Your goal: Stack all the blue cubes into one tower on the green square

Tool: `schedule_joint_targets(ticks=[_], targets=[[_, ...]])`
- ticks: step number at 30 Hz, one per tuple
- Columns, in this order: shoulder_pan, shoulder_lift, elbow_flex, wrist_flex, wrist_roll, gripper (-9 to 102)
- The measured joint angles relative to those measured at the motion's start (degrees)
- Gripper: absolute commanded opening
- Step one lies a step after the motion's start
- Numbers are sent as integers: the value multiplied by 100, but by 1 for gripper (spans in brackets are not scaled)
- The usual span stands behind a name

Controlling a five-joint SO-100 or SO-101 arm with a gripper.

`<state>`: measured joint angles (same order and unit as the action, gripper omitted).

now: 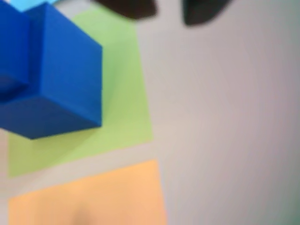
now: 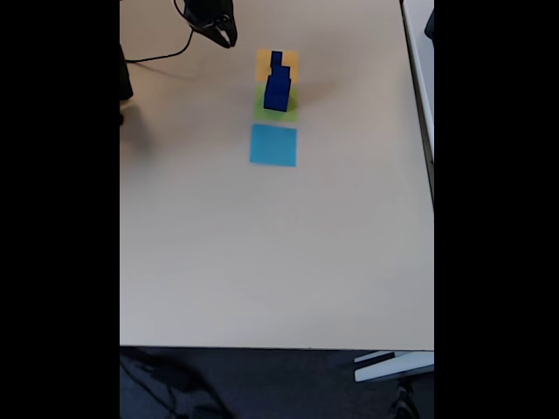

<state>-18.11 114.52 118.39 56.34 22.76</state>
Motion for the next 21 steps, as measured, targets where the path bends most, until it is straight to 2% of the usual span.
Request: schedule_joint_targets(ticks=[8,21], targets=[[-712,-475,-598,0,53,0],[-360,-1292,-1828,-141,615,1]])
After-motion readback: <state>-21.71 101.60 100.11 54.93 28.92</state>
